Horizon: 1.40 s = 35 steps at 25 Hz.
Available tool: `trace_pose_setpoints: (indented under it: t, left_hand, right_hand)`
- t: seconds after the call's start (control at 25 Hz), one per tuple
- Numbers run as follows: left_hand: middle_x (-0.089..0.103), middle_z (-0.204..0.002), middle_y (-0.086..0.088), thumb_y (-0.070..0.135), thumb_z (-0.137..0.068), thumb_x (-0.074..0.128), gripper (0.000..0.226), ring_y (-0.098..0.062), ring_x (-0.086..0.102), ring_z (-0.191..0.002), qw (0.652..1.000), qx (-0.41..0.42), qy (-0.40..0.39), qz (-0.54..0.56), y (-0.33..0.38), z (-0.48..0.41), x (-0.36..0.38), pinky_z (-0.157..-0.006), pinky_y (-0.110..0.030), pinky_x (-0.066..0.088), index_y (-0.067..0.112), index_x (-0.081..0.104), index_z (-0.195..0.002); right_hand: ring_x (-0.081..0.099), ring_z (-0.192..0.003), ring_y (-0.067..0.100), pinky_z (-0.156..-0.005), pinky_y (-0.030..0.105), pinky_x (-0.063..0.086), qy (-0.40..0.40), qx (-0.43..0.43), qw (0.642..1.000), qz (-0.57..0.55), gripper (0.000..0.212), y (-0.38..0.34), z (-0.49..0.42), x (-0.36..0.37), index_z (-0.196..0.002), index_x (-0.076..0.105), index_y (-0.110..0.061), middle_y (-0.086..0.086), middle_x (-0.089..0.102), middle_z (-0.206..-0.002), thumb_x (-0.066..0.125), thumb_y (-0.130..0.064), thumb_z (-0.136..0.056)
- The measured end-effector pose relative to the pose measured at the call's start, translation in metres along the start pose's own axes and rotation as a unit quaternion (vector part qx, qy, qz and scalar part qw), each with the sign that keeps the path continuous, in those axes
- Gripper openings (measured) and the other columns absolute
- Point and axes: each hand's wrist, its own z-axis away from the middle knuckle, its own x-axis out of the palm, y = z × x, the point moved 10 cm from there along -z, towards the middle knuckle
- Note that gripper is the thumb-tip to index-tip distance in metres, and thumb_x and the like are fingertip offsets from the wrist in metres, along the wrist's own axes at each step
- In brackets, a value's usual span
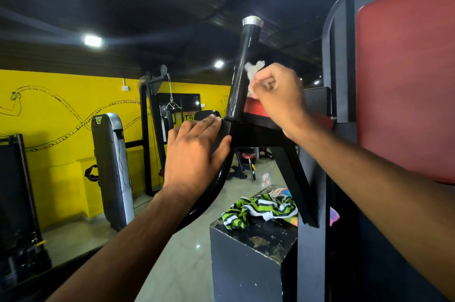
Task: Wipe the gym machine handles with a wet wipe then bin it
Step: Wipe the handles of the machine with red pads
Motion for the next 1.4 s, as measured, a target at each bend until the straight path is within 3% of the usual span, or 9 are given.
trace_pose_setpoints:
  t: [0.08, 0.2, 0.32, 0.44, 0.6, 0.88, 1.16, 1.28, 1.4]
  left_hand:
    - [0.064, -0.129, -0.002, 0.05, -0.093, 0.041, 0.055, -0.024, 0.057, -0.112, 1.0, -0.002, -0.002, 0.002, 0.0, 0.0, 0.001, -0.092, -0.046, 0.045, 0.014, 0.063, -0.128]
    - [0.064, -0.13, -0.003, 0.049, -0.093, 0.041, 0.054, -0.024, 0.057, -0.112, 1.0, -0.003, 0.001, 0.005, 0.0, 0.0, 0.001, -0.091, -0.045, 0.044, 0.014, 0.063, -0.128]
    - [0.064, -0.129, -0.003, 0.049, -0.093, 0.042, 0.054, -0.025, 0.058, -0.11, 1.0, 0.002, 0.011, 0.003, 0.0, 0.002, -0.001, -0.088, -0.044, 0.045, 0.013, 0.064, -0.127]
    - [0.064, -0.13, -0.002, 0.048, -0.093, 0.045, 0.053, -0.024, 0.058, -0.108, 1.0, -0.003, 0.016, 0.006, -0.001, 0.002, -0.002, -0.087, -0.043, 0.045, 0.013, 0.064, -0.128]
    - [0.064, -0.13, -0.001, 0.05, -0.093, 0.043, 0.054, -0.023, 0.056, -0.108, 1.0, -0.012, 0.004, 0.004, -0.002, 0.002, 0.0, -0.087, -0.042, 0.045, 0.015, 0.063, -0.129]
    - [0.061, -0.134, 0.001, 0.049, -0.093, 0.047, 0.051, -0.022, 0.055, -0.113, 1.0, -0.016, -0.015, 0.014, -0.004, 0.002, 0.002, -0.091, -0.043, 0.043, 0.018, 0.061, -0.131]
    - [0.058, -0.139, 0.001, 0.042, -0.093, 0.058, 0.047, -0.025, 0.051, -0.117, 0.999, -0.015, -0.038, 0.03, -0.001, 0.004, 0.002, -0.092, -0.043, 0.041, 0.018, 0.058, -0.134]
    - [0.054, -0.142, 0.0, 0.038, -0.093, 0.058, 0.047, -0.026, 0.049, -0.121, 0.996, -0.029, -0.042, 0.073, 0.007, 0.012, -0.002, -0.093, -0.044, 0.038, 0.018, 0.057, -0.135]
    - [0.059, -0.136, 0.003, 0.038, -0.091, 0.053, 0.043, -0.024, 0.05, -0.118, 0.988, -0.019, -0.05, 0.147, 0.037, 0.026, 0.0, -0.095, -0.045, 0.038, 0.022, 0.063, -0.129]
  right_hand:
    - [0.052, -0.072, 0.002, -0.066, 0.008, 0.041, -0.043, -0.161, 0.976, 0.142, 0.004, -0.026, 0.021, 0.007, -0.085, 0.064, -0.008, 0.001, 0.059, -0.09, 0.063, -0.005, -0.088]
    - [0.054, -0.087, 0.014, -0.076, 0.021, 0.046, -0.096, -0.283, 0.926, 0.231, 0.009, -0.039, 0.037, 0.023, -0.099, 0.065, -0.006, 0.008, 0.058, -0.1, 0.059, -0.006, -0.093]
    - [0.055, -0.1, 0.021, -0.087, 0.029, 0.049, -0.146, -0.45, 0.798, 0.373, 0.025, -0.051, 0.065, 0.048, -0.11, 0.067, -0.008, 0.009, 0.062, -0.112, 0.063, -0.004, -0.085]
    - [0.056, -0.107, 0.025, -0.092, 0.032, 0.051, -0.156, -0.484, 0.77, 0.386, 0.026, -0.064, 0.056, 0.052, -0.108, 0.068, -0.009, 0.008, 0.064, -0.114, 0.068, -0.004, -0.083]
    - [0.056, -0.098, 0.023, -0.087, 0.039, 0.052, -0.285, -0.522, 0.634, 0.495, 0.015, -0.067, 0.042, 0.094, -0.098, 0.065, -0.018, 0.003, 0.061, -0.102, 0.066, -0.01, -0.086]
    - [0.054, -0.106, 0.033, -0.088, 0.044, 0.052, -0.096, -0.366, 0.738, 0.559, 0.019, -0.086, -0.03, 0.055, -0.097, 0.067, -0.007, 0.016, 0.057, -0.111, 0.069, -0.006, -0.078]
    - [0.049, -0.103, 0.021, -0.086, 0.036, 0.051, -0.178, -0.293, 0.844, 0.412, 0.028, -0.068, 0.041, 0.064, -0.098, 0.072, -0.012, 0.004, 0.06, -0.11, 0.054, 0.0, -0.081]
    - [0.062, -0.088, 0.012, -0.08, 0.028, 0.051, -0.203, -0.133, 0.93, 0.275, 0.025, -0.056, 0.05, 0.038, -0.089, 0.076, -0.016, -0.002, 0.071, -0.095, 0.053, -0.004, -0.086]
    - [0.059, -0.068, 0.002, -0.066, 0.021, 0.045, -0.181, 0.016, 0.954, 0.241, 0.026, -0.028, 0.061, -0.023, -0.08, 0.076, -0.022, -0.01, 0.069, -0.076, 0.056, -0.005, -0.083]
